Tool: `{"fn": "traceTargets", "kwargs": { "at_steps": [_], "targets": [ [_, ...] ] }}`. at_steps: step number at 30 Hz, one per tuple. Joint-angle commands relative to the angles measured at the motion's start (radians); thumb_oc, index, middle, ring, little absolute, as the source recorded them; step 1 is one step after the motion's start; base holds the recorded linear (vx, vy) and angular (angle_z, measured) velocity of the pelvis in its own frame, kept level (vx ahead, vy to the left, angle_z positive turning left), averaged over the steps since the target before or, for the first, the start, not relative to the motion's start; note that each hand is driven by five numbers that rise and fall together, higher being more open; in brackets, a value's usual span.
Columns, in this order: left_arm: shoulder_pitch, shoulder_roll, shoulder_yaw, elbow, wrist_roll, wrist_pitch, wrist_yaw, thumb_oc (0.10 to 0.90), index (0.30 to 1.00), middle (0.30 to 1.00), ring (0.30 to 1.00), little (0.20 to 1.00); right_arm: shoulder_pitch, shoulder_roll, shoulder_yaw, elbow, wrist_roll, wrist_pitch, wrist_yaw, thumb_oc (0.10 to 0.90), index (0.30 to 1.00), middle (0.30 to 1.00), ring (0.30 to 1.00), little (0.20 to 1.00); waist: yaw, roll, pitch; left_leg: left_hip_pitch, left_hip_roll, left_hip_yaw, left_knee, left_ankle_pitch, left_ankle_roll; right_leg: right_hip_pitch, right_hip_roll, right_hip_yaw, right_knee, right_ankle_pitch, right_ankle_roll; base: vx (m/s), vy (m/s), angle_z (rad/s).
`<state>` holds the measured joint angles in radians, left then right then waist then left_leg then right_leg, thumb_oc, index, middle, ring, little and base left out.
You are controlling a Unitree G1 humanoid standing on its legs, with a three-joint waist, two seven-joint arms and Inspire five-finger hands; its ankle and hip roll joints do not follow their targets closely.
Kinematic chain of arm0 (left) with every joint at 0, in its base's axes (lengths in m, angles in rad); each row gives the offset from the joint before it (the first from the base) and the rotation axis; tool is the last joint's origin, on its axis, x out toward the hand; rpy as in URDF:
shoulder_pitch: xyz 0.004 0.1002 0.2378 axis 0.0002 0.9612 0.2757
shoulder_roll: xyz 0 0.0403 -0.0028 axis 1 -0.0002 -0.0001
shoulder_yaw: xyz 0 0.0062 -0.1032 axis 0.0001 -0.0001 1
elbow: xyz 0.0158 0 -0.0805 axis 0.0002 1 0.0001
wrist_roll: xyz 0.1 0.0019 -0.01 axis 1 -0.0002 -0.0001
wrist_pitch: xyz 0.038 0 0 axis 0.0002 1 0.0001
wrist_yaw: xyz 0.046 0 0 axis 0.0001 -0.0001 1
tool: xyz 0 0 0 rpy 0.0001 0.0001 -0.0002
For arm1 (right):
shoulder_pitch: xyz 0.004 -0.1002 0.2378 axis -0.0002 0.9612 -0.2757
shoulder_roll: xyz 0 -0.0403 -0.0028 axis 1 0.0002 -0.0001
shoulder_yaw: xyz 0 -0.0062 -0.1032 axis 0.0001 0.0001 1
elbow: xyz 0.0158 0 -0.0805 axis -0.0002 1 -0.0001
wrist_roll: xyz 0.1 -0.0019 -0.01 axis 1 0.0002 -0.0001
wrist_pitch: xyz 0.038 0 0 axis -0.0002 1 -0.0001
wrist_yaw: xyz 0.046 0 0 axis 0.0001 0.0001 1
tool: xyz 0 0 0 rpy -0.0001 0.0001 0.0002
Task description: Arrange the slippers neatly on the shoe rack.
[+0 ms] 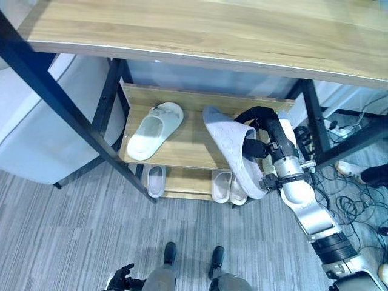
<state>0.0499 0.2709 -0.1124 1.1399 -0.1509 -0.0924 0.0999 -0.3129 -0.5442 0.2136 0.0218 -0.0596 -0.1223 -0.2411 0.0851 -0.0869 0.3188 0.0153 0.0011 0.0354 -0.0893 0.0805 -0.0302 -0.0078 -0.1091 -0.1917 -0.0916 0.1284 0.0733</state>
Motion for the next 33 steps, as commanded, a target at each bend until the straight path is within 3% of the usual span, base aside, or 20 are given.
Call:
{"fn": "traceTargets", "kwargs": {
  "at_steps": [1,7,11,13,14,15,16,19,22,24,26,29,32,33],
  "targets": [
    [0.044,-0.041,-0.028,0.060,0.034,-0.008,-0.014,0.800,0.900,0.900,0.900,0.900,-0.010,-0.010,-0.063,-0.132,-0.002,-0.117,0.008,0.400,0.300,0.300,0.300,0.300,-0.020,0.022,-0.134,0.024,-0.005,0.033,0.002,-0.118,0.002,-0.034,-0.066,0.037,0.070,-0.064,0.096,-0.03,0.110,-0.27],
    [0.054,-0.053,-0.008,0.066,0.041,-0.010,-0.012,0.800,0.900,0.900,0.900,0.900,0.030,0.015,-0.058,-0.170,0.020,-0.131,0.051,0.400,0.300,0.300,0.300,0.300,-0.035,0.030,-0.127,0.064,-0.025,0.066,0.002,-0.127,0.027,-0.062,-0.084,0.074,0.128,-0.056,0.112,-0.05,0.107,-0.29],
    [0.053,-0.046,0.017,0.061,0.019,-0.013,-0.008,0.800,0.900,0.900,0.900,0.900,0.023,0.027,-0.022,-0.178,0.041,-0.141,0.083,0.400,0.300,0.300,0.300,0.300,-0.031,0.040,-0.094,0.074,-0.022,0.091,0.009,-0.122,0.037,-0.112,-0.097,0.058,0.237,-0.061,0.119,-0.09,0.056,-0.44],
    [0.055,-0.035,0.022,0.047,0.010,-0.015,-0.008,0.800,0.900,0.900,0.900,0.900,0.046,0.024,-0.024,-0.196,0.053,-0.150,0.095,0.400,0.300,0.300,0.300,0.300,-0.042,0.037,-0.087,0.061,-0.026,0.083,0.016,-0.109,0.043,-0.124,-0.035,0.097,0.286,-0.104,0.098,-0.07,0.032,-0.09],
    [0.056,-0.035,0.022,0.046,0.010,-0.015,-0.008,0.800,0.900,0.900,0.900,0.900,0.047,0.024,-0.025,-0.197,0.053,-0.149,0.096,0.400,0.300,0.300,0.300,0.300,-0.041,0.037,-0.087,0.062,-0.026,0.084,0.017,-0.111,0.042,-0.126,-0.035,0.098,0.291,-0.108,0.098,-0.03,0.025,0.12],
    [0.060,-0.033,0.024,0.040,0.008,-0.017,-0.010,0.800,0.900,0.900,0.900,0.900,0.053,0.019,-0.025,-0.200,0.055,-0.149,0.100,0.400,0.300,0.300,0.300,0.300,-0.044,0.034,-0.090,0.056,-0.031,0.080,0.019,-0.107,0.045,-0.123,-0.004,0.117,0.287,-0.126,0.090,-0.01,0.012,0.10],
    [0.069,-0.030,0.029,0.039,0.003,-0.019,-0.015,0.800,0.900,0.900,0.900,0.900,0.065,0.015,-0.025,-0.209,0.064,-0.156,0.106,0.400,0.300,0.300,0.300,0.300,-0.041,0.028,-0.100,0.045,-0.040,0.076,0.024,-0.101,0.048,-0.110,0.048,0.127,0.285,-0.158,0.062,-0.02,0.001,0.07],
    [0.074,-0.033,0.034,0.043,0.001,-0.020,-0.015,0.800,0.900,0.900,0.900,0.900,0.092,0.015,-0.032,-0.228,0.072,-0.163,0.103,0.400,0.300,0.300,0.300,0.300,-0.039,0.015,-0.105,0.003,-0.050,0.036,0.042,-0.087,0.039,-0.090,0.105,0.178,0.239,-0.177,0.026,-0.03,-0.065,0.15],
    [0.073,-0.038,0.026,0.051,0.007,-0.019,-0.011,0.800,0.900,0.900,0.900,0.900,0.105,0.009,-0.038,-0.236,0.075,-0.166,0.095,0.400,0.300,0.300,0.300,0.300,-0.039,0.012,-0.110,-0.030,-0.057,0.020,0.070,-0.090,0.032,-0.069,0.096,0.173,0.192,-0.165,0.019,-0.03,-0.088,0.45],
    [0.063,-0.053,0.005,0.040,0.010,-0.019,-0.013,0.800,0.900,0.900,0.900,0.900,0.124,-0.008,-0.052,-0.250,0.081,-0.168,0.092,0.400,0.300,0.300,0.300,0.300,-0.051,0.014,-0.104,-0.086,-0.056,0.008,0.153,-0.106,0.008,-0.053,0.081,0.135,0.149,-0.161,0.011,-0.06,-0.108,0.61],
    [0.054,-0.057,-0.008,0.035,0.013,-0.017,-0.012,0.800,0.900,0.900,0.900,0.900,0.131,-0.018,-0.064,-0.253,0.079,-0.169,0.085,0.400,0.300,0.300,0.300,0.300,-0.066,0.014,-0.097,-0.115,-0.045,0.026,0.194,-0.112,-0.004,-0.051,0.069,0.109,0.144,-0.162,0.010,-0.08,-0.033,0.82],
    [0.040,-0.061,-0.026,0.033,0.030,-0.013,-0.010,0.800,0.900,0.900,0.900,0.900,0.121,-0.034,-0.066,-0.255,0.076,-0.161,0.076,0.400,0.300,0.300,0.300,0.300,-0.087,0.012,-0.090,-0.140,0.029,0.111,0.247,-0.125,-0.014,-0.043,0.043,0.079,0.139,-0.157,0.011,-0.03,0.052,0.91],
    [0.038,-0.058,-0.024,0.045,0.044,-0.009,0.003,0.800,0.900,0.900,0.900,0.900,0.119,-0.035,-0.064,-0.261,0.083,-0.162,0.083,0.400,0.300,0.300,0.300,0.300,-0.086,-0.001,-0.097,-0.150,0.074,0.072,0.246,-0.112,-0.031,-0.036,0.031,0.081,0.136,-0.154,0.016,0.03,0.091,0.19],
    [0.033,-0.054,-0.026,0.041,0.043,-0.011,0.011,0.800,0.900,0.900,0.900,0.900,0.119,-0.038,-0.067,-0.260,0.088,-0.165,0.076,0.400,0.300,0.300,0.300,0.300,-0.086,-0.007,-0.096,-0.162,0.111,0.039,0.232,-0.086,-0.046,-0.038,0.017,0.078,0.136,-0.158,0.023,0.01,0.181,0.01]
  ]
}}
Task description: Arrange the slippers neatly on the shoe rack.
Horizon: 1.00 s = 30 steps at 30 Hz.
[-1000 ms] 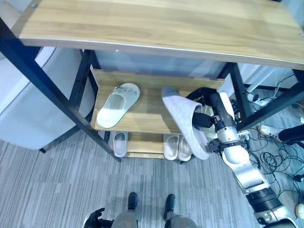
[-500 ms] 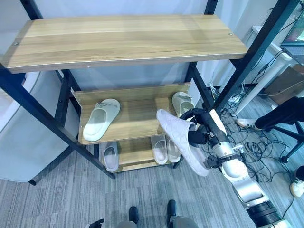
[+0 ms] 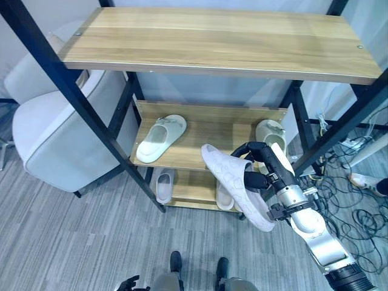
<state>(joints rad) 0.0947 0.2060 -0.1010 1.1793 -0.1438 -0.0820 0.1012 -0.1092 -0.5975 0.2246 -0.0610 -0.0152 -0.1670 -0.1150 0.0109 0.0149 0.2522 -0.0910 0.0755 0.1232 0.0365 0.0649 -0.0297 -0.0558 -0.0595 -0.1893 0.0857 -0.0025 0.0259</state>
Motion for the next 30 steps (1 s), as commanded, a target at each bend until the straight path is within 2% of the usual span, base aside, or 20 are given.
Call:
{"fn": "traceTargets", "kwargs": {
  "at_steps": [1,4,6,11,14,17,19,21,22,27,30],
  "targets": [
    [-0.015,0.012,-0.039,0.000,0.034,-0.021,0.013,0.800,0.900,0.900,0.900,0.900,-0.085,0.013,-0.080,-0.177,0.048,-0.119,-0.052,0.400,0.300,0.300,0.300,0.300,-0.012,-0.108,-0.030,-0.055,0.051,-0.065,0.091,-0.059,-0.051,0.005,-0.036,0.073,-0.037,-0.031,0.072,0.02,0.212,0.04],
    [-0.014,0.011,-0.051,0.003,0.040,-0.020,0.014,0.800,0.900,0.900,0.900,0.900,-0.076,0.001,-0.094,-0.172,0.032,-0.114,-0.058,0.400,0.300,0.300,0.300,0.300,-0.021,-0.087,-0.046,-0.008,0.065,-0.088,0.009,-0.045,-0.061,0.000,-0.046,0.068,-0.018,-0.041,0.082,0.07,0.239,0.07],
    [-0.019,0.011,-0.061,0.006,0.050,-0.020,0.013,0.800,0.900,0.900,0.900,0.900,-0.080,0.002,-0.096,-0.172,0.019,-0.104,-0.057,0.400,0.300,0.300,0.300,0.300,-0.028,-0.079,-0.049,0.007,0.044,-0.098,-0.006,-0.051,-0.057,-0.017,-0.067,0.073,0.008,-0.040,0.093,0.03,0.317,0.14],
    [-0.024,0.031,-0.049,0.010,0.056,-0.023,0.014,0.800,0.900,0.900,0.900,0.900,-0.096,0.033,-0.079,-0.173,-0.012,-0.093,-0.054,0.400,0.300,0.300,0.300,0.300,-0.024,-0.087,-0.030,0.022,-0.018,-0.067,0.010,-0.091,-0.017,-0.064,-0.118,0.123,0.071,-0.014,0.122,-0.01,0.279,0.00],
    [-0.017,0.049,-0.023,0.011,0.047,-0.023,0.017,0.800,0.900,0.900,0.900,0.900,-0.106,0.057,-0.062,-0.164,-0.018,-0.091,-0.053,0.400,0.300,0.300,0.300,0.300,-0.016,-0.087,-0.011,0.037,-0.031,-0.035,0.006,-0.094,0.002,-0.102,-0.132,0.140,0.126,0.010,0.134,-0.04,0.205,-0.22],
    [-0.004,0.068,0.001,0.010,0.040,-0.023,0.014,0.800,0.900,0.900,0.900,0.900,-0.089,0.064,-0.056,-0.160,-0.021,-0.091,-0.046,0.400,0.300,0.300,0.300,0.300,-0.011,-0.088,-0.004,0.050,-0.041,-0.012,-0.009,-0.090,0.015,-0.112,-0.106,0.130,0.167,0.004,0.123,-0.02,0.159,-0.38],
    [0.008,0.074,0.011,-0.001,0.035,-0.022,0.009,0.800,0.900,0.900,0.900,0.900,-0.074,0.058,-0.065,-0.161,-0.019,-0.092,-0.040,0.400,0.300,0.300,0.300,0.300,-0.015,-0.092,-0.005,0.058,-0.060,-0.014,-0.016,-0.088,0.024,-0.106,-0.044,0.144,0.174,-0.018,0.110,0.01,0.102,-0.21],
    [0.014,0.076,0.012,-0.009,0.031,-0.026,0.001,0.800,0.900,0.900,0.900,0.900,-0.069,0.059,-0.068,-0.160,-0.007,-0.100,-0.036,0.400,0.300,0.300,0.300,0.300,-0.014,-0.099,-0.010,0.064,-0.074,-0.015,-0.020,-0.087,0.028,-0.096,0.021,0.144,0.163,-0.049,0.078,0.01,0.052,-0.08],
    [0.014,0.072,0.015,-0.010,0.028,-0.026,-0.001,0.800,0.900,0.900,0.900,0.900,-0.068,0.066,-0.065,-0.159,0.004,-0.106,-0.039,0.400,0.300,0.300,0.300,0.300,-0.002,-0.108,-0.020,0.060,-0.082,-0.010,-0.018,-0.087,0.026,-0.065,0.023,0.108,0.129,-0.064,0.063,-0.02,0.008,-0.08],
    [0.020,0.059,0.012,-0.048,0.011,-0.029,-0.001,0.800,0.900,0.900,0.900,0.900,-0.063,0.060,-0.072,-0.153,0.012,-0.107,-0.048,0.400,0.300,0.300,0.300,0.300,0.003,-0.119,-0.034,0.047,-0.088,-0.016,0.015,-0.099,0.014,-0.014,0.040,0.129,0.036,-0.053,0.055,-0.01,-0.064,0.03],
    [0.008,0.050,-0.018,-0.074,0.027,-0.027,-0.005,0.800,0.900,0.900,0.900,0.900,-0.040,0.048,-0.100,-0.163,0.025,-0.109,-0.053,0.400,0.300,0.300,0.300,0.300,-0.009,-0.130,-0.030,-0.016,-0.080,-0.013,0.118,-0.105,-0.021,0.012,0.025,0.113,-0.019,-0.043,0.041,-0.05,-0.069,0.22]
  ]
}}
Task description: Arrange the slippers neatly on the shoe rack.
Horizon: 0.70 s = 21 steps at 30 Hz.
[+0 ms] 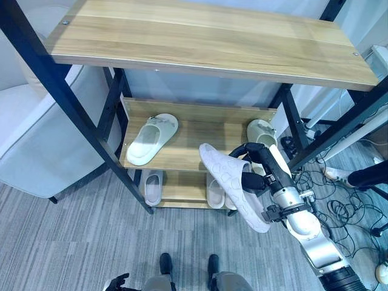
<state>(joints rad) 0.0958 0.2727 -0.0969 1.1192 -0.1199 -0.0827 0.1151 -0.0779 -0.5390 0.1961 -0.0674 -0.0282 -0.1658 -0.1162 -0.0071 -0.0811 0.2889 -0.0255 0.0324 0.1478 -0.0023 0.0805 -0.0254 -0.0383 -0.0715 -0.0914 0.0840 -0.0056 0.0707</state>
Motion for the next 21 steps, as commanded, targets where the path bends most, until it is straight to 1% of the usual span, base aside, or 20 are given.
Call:
{"fn": "traceTargets", "kwargs": {
  "at_steps": [1,2,3,4,6,8,9,10,11,13,15,18,19,20,21],
  "targets": [
    [0.003,-0.021,-0.028,-0.012,0.006,-0.024,-0.020,0.800,0.900,0.900,0.900,0.900,-0.072,-0.017,-0.073,-0.158,0.038,-0.108,-0.054,0.400,0.300,0.300,0.300,0.300,0.008,-0.037,-0.066,-0.093,-0.033,-0.036,0.185,-0.128,-0.033,-0.003,0.029,0.010,-0.024,-0.035,-0.004,-0.07,-0.026,0.63],
    [0.002,-0.021,-0.028,-0.012,0.006,-0.024,-0.020,0.800,0.900,0.900,0.900,0.900,-0.072,-0.017,-0.073,-0.158,0.038,-0.108,-0.054,0.400,0.300,0.300,0.300,0.300,0.007,-0.035,-0.066,-0.097,-0.032,-0.037,0.191,-0.131,-0.033,-0.003,0.030,0.008,-0.025,-0.035,-0.004,-0.07,0.006,0.52],
    [0.000,-0.029,-0.043,-0.003,0.024,-0.023,-0.019,0.800,0.900,0.900,0.900,0.900,-0.077,-0.022,-0.067,-0.162,0.039,-0.108,-0.051,0.400,0.300,0.300,0.300,0.300,0.003,-0.037,-0.067,-0.093,-0.029,-0.048,0.221,-0.161,-0.034,-0.005,0.018,0.002,-0.029,-0.022,-0.001,-0.08,0.031,0.31],
    [0.000,-0.031,-0.043,0.000,0.026,-0.021,-0.018,0.800,0.900,0.900,0.900,0.900,-0.077,-0.028,-0.072,-0.165,0.040,-0.110,-0.050,0.400,0.300,0.300,0.300,0.300,-0.006,-0.042,-0.073,-0.083,-0.004,-0.034,0.223,-0.169,-0.037,-0.010,0.003,-0.006,-0.033,-0.016,0.003,-0.11,0.073,0.19],
    [0.001,-0.034,-0.037,-0.005,0.022,-0.019,-0.010,0.800,0.900,0.900,0.900,0.900,-0.080,-0.036,-0.072,-0.159,0.041,-0.103,-0.053,0.400,0.300,0.300,0.300,0.300,-0.018,-0.038,-0.084,-0.059,0.054,-0.026,0.219,-0.169,-0.040,-0.016,-0.019,-0.023,-0.037,-0.010,0.011,-0.06,0.126,0.30],
    [0.000,-0.039,-0.036,0.011,0.027,-0.019,-0.001,0.800,0.900,0.900,0.900,0.900,-0.084,-0.041,-0.077,-0.154,0.041,-0.102,-0.052,0.400,0.300,0.300,0.300,0.300,-0.026,-0.030,-0.102,-0.029,0.112,-0.038,0.182,-0.141,-0.057,-0.022,-0.038,-0.036,-0.038,-0.010,0.025,-0.01,0.151,0.19],
    [0.000,-0.040,-0.036,0.012,0.027,-0.020,-0.001,0.800,0.900,0.900,0.900,0.900,-0.083,-0.042,-0.077,-0.154,0.041,-0.103,-0.052,0.400,0.300,0.300,0.300,0.300,-0.027,-0.029,-0.102,-0.026,0.113,-0.039,0.177,-0.139,-0.059,-0.021,-0.037,-0.037,-0.038,-0.011,0.024,0.02,0.160,0.09],
    [0.000,-0.041,-0.037,0.015,0.030,-0.020,0.001,0.800,0.900,0.900,0.900,0.900,-0.083,-0.043,-0.077,-0.154,0.043,-0.103,-0.050,0.400,0.300,0.300,0.300,0.300,-0.029,-0.020,-0.110,-0.014,0.137,-0.053,0.140,-0.120,-0.068,-0.023,-0.044,-0.040,-0.039,-0.011,0.033,0.04,0.236,0.19],
    [0.000,-0.045,-0.047,0.019,0.032,-0.021,0.003,0.800,0.900,0.900,0.900,0.900,-0.081,-0.048,-0.079,-0.153,0.046,-0.103,-0.047,0.400,0.300,0.300,0.300,0.300,-0.032,-0.004,-0.116,-0.005,0.157,-0.085,0.078,-0.093,-0.083,-0.025,-0.051,-0.037,-0.035,-0.011,0.041,0.03,0.356,0.22],
    [-0.002,-0.052,-0.054,0.038,0.040,-0.018,0.002,0.800,0.900,0.900,0.900,0.900,-0.078,-0.056,-0.082,-0.144,0.041,-0.098,-0.046,0.400,0.300,0.300,0.300,0.300,-0.038,0.017,-0.123,0.021,0.151,-0.106,0.028,-0.094,-0.088,-0.033,-0.063,-0.037,-0.021,-0.010,0.051,0.02,0.313,0.12],
    [-0.003,-0.052,-0.059,0.054,0.056,-0.017,-0.001,0.800,0.900,0.900,0.900,0.900,-0.075,-0.055,-0.093,-0.143,0.028,-0.092,-0.045,0.400,0.300,0.300,0.300,0.300,-0.047,0.024,-0.123,0.042,0.134,-0.103,0.003,-0.100,-0.089,-0.045,-0.078,-0.034,-0.002,-0.007,0.061,0.00,0.302,0.04],
    [-0.009,-0.045,-0.053,0.069,0.060,-0.020,0.000,0.800,0.900,0.900,0.900,0.900,-0.083,-0.034,-0.079,-0.149,0.017,-0.087,-0.037,0.400,0.300,0.300,0.300,0.300,-0.044,0.010,-0.107,0.046,0.087,-0.093,0.025,-0.136,-0.062,-0.071,-0.115,0.001,0.029,0.017,0.084,-0.04,0.325,0.12],
    [-0.007,-0.039,-0.046,0.068,0.058,-0.018,-0.001,0.800,0.900,0.900,0.900,0.900,-0.084,-0.027,-0.071,-0.150,0.015,-0.084,-0.033,0.400,0.300,0.300,0.300,0.300,-0.042,0.007,-0.099,0.048,0.074,-0.086,0.031,-0.149,-0.049,-0.086,-0.124,0.016,0.046,0.025,0.090,-0.11,0.343,-0.08],
    [-0.006,-0.027,-0.028,0.073,0.051,-0.017,0.005,0.800,0.900,0.900,0.900,0.900,-0.098,-0.010,-0.055,-0.146,0.015,-0.081,-0.026,0.400,0.300,0.300,0.300,0.300,-0.039,0.001,-0.079,0.053,0.056,-0.069,0.041,-0.163,-0.030,-0.116,-0.138,0.040,0.073,0.051,0.101,-0.09,0.233,-0.26],
    [-0.006,-0.027,-0.027,0.073,0.051,-0.017,0.004,0.800,0.900,0.900,0.900,0.900,-0.099,-0.009,-0.055,-0.146,0.015,-0.081,-0.026,0.400,0.300,0.300,0.300,0.300,-0.035,-0.001,-0.078,0.054,0.055,-0.065,0.041,-0.164,-0.030,-0.118,-0.139,0.044,0.075,0.051,0.101,-0.12,0.225,-0.60]
  ]
}}
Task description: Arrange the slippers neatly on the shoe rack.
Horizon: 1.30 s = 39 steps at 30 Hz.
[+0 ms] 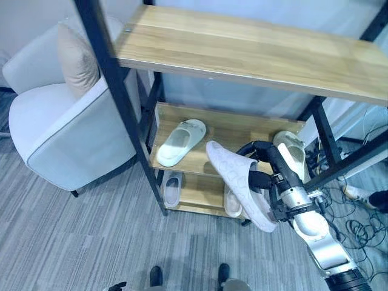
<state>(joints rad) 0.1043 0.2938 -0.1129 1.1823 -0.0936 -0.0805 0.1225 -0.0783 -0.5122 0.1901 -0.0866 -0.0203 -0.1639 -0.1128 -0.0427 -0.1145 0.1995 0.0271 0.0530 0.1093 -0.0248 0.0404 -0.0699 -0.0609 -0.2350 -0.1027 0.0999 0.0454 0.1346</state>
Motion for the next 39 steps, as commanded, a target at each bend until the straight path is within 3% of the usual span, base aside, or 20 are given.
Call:
{"fn": "traceTargets", "kwargs": {
  "at_steps": [1,4,6,7,9,10,18,24,25,26,27,28,32,35,37,38,39],
  "targets": [
    [-0.015,-0.040,-0.002,0.010,0.018,-0.020,-0.002,0.800,0.900,0.900,0.900,0.900,-0.104,-0.022,-0.036,-0.119,0.013,-0.083,-0.026,0.400,0.300,0.300,0.300,0.300,0.005,0.031,0.026,-0.003,0.029,-0.015,0.073,-0.126,0.021,-0.113,0.019,0.052,0.077,0.013,0.043,-0.11,0.119,-0.69],
    [-0.006,-0.019,0.023,0.005,0.005,-0.019,-0.006,0.800,0.900,0.900,0.900,0.900,-0.090,-0.009,-0.022,-0.119,0.021,-0.088,-0.011,0.400,0.300,0.300,0.300,0.300,0.018,0.032,0.045,-0.013,0.015,0.010,0.089,-0.124,0.044,-0.128,0.041,0.045,0.135,0.000,0.031,-0.12,0.172,-0.56],
    [0.006,-0.015,0.033,-0.001,0.003,-0.021,-0.012,0.800,0.900,0.900,0.900,0.900,-0.068,-0.015,-0.024,-0.119,0.020,-0.093,0.000,0.400,0.300,0.300,0.300,0.300,0.014,0.036,0.042,-0.005,-0.006,0.013,0.078,-0.119,0.054,-0.115,0.110,0.053,0.162,-0.037,0.014,-0.02,0.135,-0.37],
    [0.007,-0.016,0.034,0.001,-0.002,-0.025,-0.015,0.800,0.900,0.900,0.900,0.900,-0.061,-0.018,-0.025,-0.119,0.020,-0.097,0.002,0.400,0.300,0.300,0.300,0.300,0.016,0.032,0.032,-0.009,-0.019,0.017,0.069,-0.112,0.055,-0.100,0.135,0.043,0.136,-0.052,0.000,0.02,0.080,-0.16],
    [0.013,-0.020,0.039,0.011,0.003,-0.024,-0.016,0.800,0.900,0.900,0.900,0.900,-0.042,-0.013,-0.030,-0.121,0.026,-0.105,0.001,0.400,0.300,0.300,0.300,0.300,0.023,0.022,0.013,-0.013,-0.031,0.016,0.064,-0.112,0.048,-0.049,0.137,-0.003,0.065,-0.077,-0.023,0.04,-0.018,-0.07],
    [0.013,-0.022,0.039,0.007,0.004,-0.026,-0.019,0.800,0.900,0.900,0.900,0.900,-0.027,-0.012,-0.028,-0.122,0.033,-0.107,0.005,0.400,0.300,0.300,0.300,0.300,0.016,0.020,0.006,-0.015,-0.031,0.013,0.060,-0.111,0.046,-0.041,0.160,0.031,0.042,-0.080,-0.025,0.05,-0.097,0.05],
    [0.037,-0.066,0.025,0.000,0.030,-0.020,-0.030,0.800,0.900,0.900,0.900,0.900,0.060,-0.012,-0.040,-0.122,0.061,-0.090,0.039,0.400,0.300,0.300,0.300,0.300,0.009,0.034,-0.034,0.012,-0.015,0.051,0.037,-0.109,0.035,0.022,0.147,0.014,-0.062,-0.046,-0.022,0.06,-0.039,-0.02],
    [0.027,-0.075,-0.004,-0.020,0.049,-0.025,-0.038,0.800,0.900,0.900,0.900,0.900,0.092,-0.009,-0.028,-0.122,0.075,-0.084,0.064,0.400,0.300,0.300,0.300,0.300,-0.007,0.043,-0.014,0.007,-0.017,0.053,0.045,-0.112,0.038,0.009,0.137,0.016,-0.042,-0.053,-0.016,-0.04,0.014,0.01],
    [0.005,-0.070,-0.016,-0.033,0.039,-0.030,-0.036,0.800,0.900,0.900,0.900,0.900,0.077,-0.008,-0.014,-0.117,0.079,-0.086,0.067,0.400,0.300,0.300,0.300,0.300,-0.011,0.044,0.033,-0.031,-0.017,0.051,0.081,-0.116,0.043,-0.044,0.130,0.021,0.016,-0.057,-0.014,-0.19,0.032,-0.02],
    [0.004,-0.070,-0.015,-0.032,0.039,-0.030,-0.036,0.800,0.900,0.900,0.900,0.900,0.075,-0.008,-0.014,-0.116,0.079,-0.087,0.067,0.400,0.300,0.300,0.300,0.300,-0.011,0.044,0.032,-0.037,-0.018,0.051,0.086,-0.118,0.043,-0.050,0.129,0.021,0.022,-0.060,-0.014,-0.48,0.044,-0.02],
    [-0.042,-0.053,-0.031,-0.053,0.018,-0.037,-0.022,0.800,0.900,0.900,0.900,0.900,0.026,-0.010,0.011,-0.108,0.084,-0.090,0.059,0.400,0.300,0.300,0.300,0.300,-0.012,0.040,0.114,-0.150,-0.011,0.046,0.204,-0.133,0.050,-0.157,0.112,0.031,0.132,-0.068,-0.018,-0.46,0.026,-0.03],
    [-0.062,-0.043,-0.035,-0.070,-0.002,-0.041,-0.012,0.800,0.900,0.900,0.900,0.900,-0.005,-0.012,0.021,-0.102,0.088,-0.092,0.049,0.400,0.300,0.300,0.300,0.300,-0.013,0.037,0.148,-0.222,-0.005,0.048,0.283,-0.144,0.050,-0.219,0.095,0.035,0.193,-0.069,-0.021,-0.50,0.021,0.03],
    [-0.077,-0.019,-0.040,-0.108,-0.037,-0.046,-0.008,0.800,0.900,0.900,0.900,0.900,-0.038,-0.014,0.019,-0.101,0.083,-0.095,0.026,0.400,0.300,0.300,0.300,0.300,-0.006,0.038,0.163,-0.361,0.005,0.045,0.445,-0.192,0.052,-0.333,0.078,0.034,0.321,-0.104,-0.036,-0.15,-0.011,0.07],
    [-0.072,0.006,-0.045,-0.201,-0.086,-0.059,0.001,0.800,0.900,0.900,0.900,0.900,-0.095,-0.025,0.008,-0.123,0.072,-0.102,-0.016,0.400,0.300,0.300,0.300,0.300,0.005,0.046,0.198,-0.527,0.031,0.034,0.679,-0.278,0.071,-0.481,0.078,0.046,0.521,-0.189,-0.074,-0.14,-0.016,0.05],
    [-0.069,0.011,-0.045,-0.232,-0.097,-0.060,0.002,0.800,0.900,0.900,0.900,0.900,-0.105,-0.028,-0.002,-0.127,0.073,-0.103,-0.024,0.400,0.300,0.300,0.300,0.300,0.008,0.049,0.200,-0.561,0.037,0.031,0.732,-0.296,0.075,-0.516,0.078,0.045,0.568,-0.210,-0.082,-0.03,-0.007,0.00],
    [-0.068,0.028,-0.050,-0.296,-0.127,-0.065,0.016,0.800,0.900,0.900,0.900,0.900,-0.139,-0.036,-0.007,-0.127,0.077,-0.102,-0.044,0.400,0.300,0.300,0.300,0.300,0.017,0.059,0.228,-0.636,0.048,0.013,0.841,-0.353,0.079,-0.584,0.079,0.047,0.671,-0.274,-0.087,-0.08,-0.018,-0.03],
    [-0.070,0.028,-0.050,-0.297,-0.127,-0.065,0.016,0.800,0.900,0.900,0.900,0.900,-0.141,-0.036,-0.008,-0.127,0.077,-0.103,-0.044,0.400,0.300,0.300,0.300,0.300,0.016,0.058,0.226,-0.654,0.048,0.019,0.836,-0.323,0.087,-0.599,0.077,0.042,0.658,-0.245,-0.094,-0.05,-0.030,-0.01]
  ]
}}
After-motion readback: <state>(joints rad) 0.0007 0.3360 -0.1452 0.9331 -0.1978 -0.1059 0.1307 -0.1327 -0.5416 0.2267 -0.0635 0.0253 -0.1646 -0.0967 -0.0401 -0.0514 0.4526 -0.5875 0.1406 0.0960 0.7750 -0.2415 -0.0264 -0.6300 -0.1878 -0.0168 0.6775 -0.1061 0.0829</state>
